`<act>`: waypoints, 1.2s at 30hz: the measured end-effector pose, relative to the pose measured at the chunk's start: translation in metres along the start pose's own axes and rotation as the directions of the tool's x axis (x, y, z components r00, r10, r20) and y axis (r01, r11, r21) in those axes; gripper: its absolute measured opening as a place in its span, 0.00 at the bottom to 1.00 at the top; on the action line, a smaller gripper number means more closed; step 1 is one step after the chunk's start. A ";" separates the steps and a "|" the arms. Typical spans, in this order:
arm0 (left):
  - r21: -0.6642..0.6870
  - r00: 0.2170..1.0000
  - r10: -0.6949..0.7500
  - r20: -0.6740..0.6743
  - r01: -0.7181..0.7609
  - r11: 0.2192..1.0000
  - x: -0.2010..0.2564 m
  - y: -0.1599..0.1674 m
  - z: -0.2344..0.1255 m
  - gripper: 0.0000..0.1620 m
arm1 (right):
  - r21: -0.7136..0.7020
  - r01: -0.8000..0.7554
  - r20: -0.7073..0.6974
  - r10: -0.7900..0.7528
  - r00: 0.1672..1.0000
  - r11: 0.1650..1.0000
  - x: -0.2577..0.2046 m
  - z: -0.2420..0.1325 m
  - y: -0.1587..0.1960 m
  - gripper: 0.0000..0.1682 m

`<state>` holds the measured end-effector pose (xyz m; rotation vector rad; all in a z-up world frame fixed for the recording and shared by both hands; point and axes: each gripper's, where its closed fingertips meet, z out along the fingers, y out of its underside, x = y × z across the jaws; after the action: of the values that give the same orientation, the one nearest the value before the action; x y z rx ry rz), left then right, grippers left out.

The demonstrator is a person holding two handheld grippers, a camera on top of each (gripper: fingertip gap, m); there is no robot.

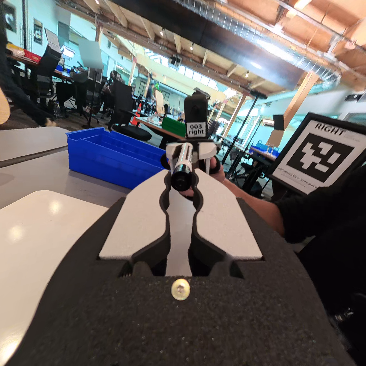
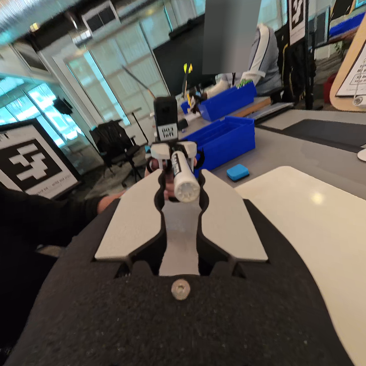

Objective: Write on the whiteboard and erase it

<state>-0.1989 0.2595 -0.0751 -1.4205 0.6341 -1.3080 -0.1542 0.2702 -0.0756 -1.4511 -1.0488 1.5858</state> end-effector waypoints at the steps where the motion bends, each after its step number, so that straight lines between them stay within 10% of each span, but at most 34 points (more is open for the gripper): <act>1: 0.016 1.000 -0.015 -0.001 0.015 1.000 -0.002 0.000 0.001 0.12 | 0.053 -0.017 0.004 0.017 1.000 0.998 0.000 0.001 -0.005 0.20; 16: 0.069 0.998 -0.061 -0.002 0.061 0.996 -0.006 0.001 0.005 0.12 | 0.318 -0.128 0.061 0.115 0.992 0.939 0.006 0.006 -0.018 0.12; 36: -0.031 0.998 0.060 -0.032 -0.061 0.998 0.009 0.006 0.003 0.11 | 0.277 -0.024 0.037 0.014 0.999 0.961 -0.011 0.006 -0.022 0.12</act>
<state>-0.1920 0.2502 -0.0769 -1.3988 0.7166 -1.2796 -0.1590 0.2689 -0.0508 -1.2497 -0.7955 1.7009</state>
